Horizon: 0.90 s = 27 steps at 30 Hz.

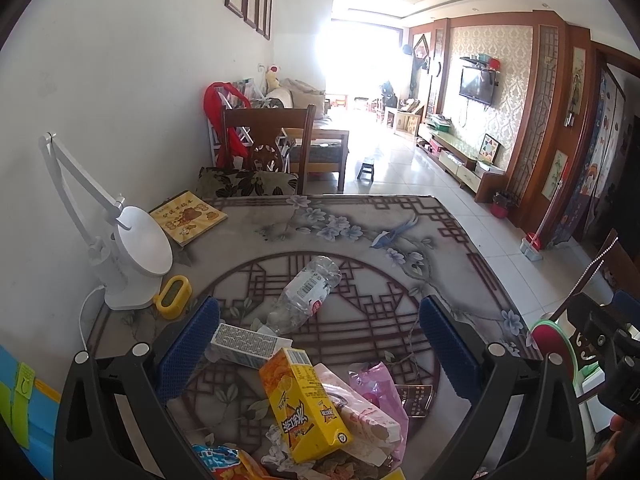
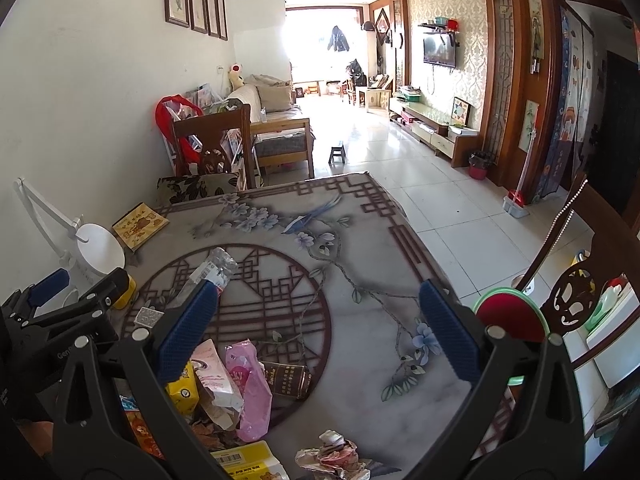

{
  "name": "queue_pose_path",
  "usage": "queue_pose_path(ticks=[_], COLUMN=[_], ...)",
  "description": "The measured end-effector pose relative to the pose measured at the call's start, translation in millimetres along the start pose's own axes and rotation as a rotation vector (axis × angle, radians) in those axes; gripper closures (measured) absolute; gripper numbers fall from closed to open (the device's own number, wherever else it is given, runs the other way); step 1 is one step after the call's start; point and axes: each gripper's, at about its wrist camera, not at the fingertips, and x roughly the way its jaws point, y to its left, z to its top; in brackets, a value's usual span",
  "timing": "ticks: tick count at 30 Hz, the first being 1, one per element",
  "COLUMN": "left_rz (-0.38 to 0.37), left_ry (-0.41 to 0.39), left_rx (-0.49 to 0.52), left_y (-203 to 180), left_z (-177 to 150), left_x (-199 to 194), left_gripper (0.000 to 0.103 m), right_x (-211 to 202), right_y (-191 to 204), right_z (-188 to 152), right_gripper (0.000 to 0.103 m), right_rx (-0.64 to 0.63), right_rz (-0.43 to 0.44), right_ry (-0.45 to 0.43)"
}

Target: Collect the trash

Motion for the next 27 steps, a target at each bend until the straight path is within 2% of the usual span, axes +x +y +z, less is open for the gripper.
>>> queue_pose_path(ticks=[16,19,22,27], left_rz=[0.001,0.005,0.017,0.073], left_ry=[0.0,-0.001,0.019,0.091], left_rx=[0.006,0.014,-0.006,-0.031], left_y=[1.6,11.8,33.4,66.3], left_z=[-1.6,-3.9,-9.8,-21.9], left_x=[0.5,2.8,10.5,26.5], left_gripper=[0.008,0.008,0.008,0.008], right_x=[1.3,5.1,21.0,68.9], right_y=[0.0,0.0,3.6,28.0], right_z=[-1.3,-3.8,-15.0,-63.9], right_gripper=[0.004,0.004,0.004,0.004], right_rx=[0.003,-0.002,-0.037,-0.123], right_rz=[0.004,0.005,0.047,0.174], right_ry=[0.007,0.024,0.097,0.3])
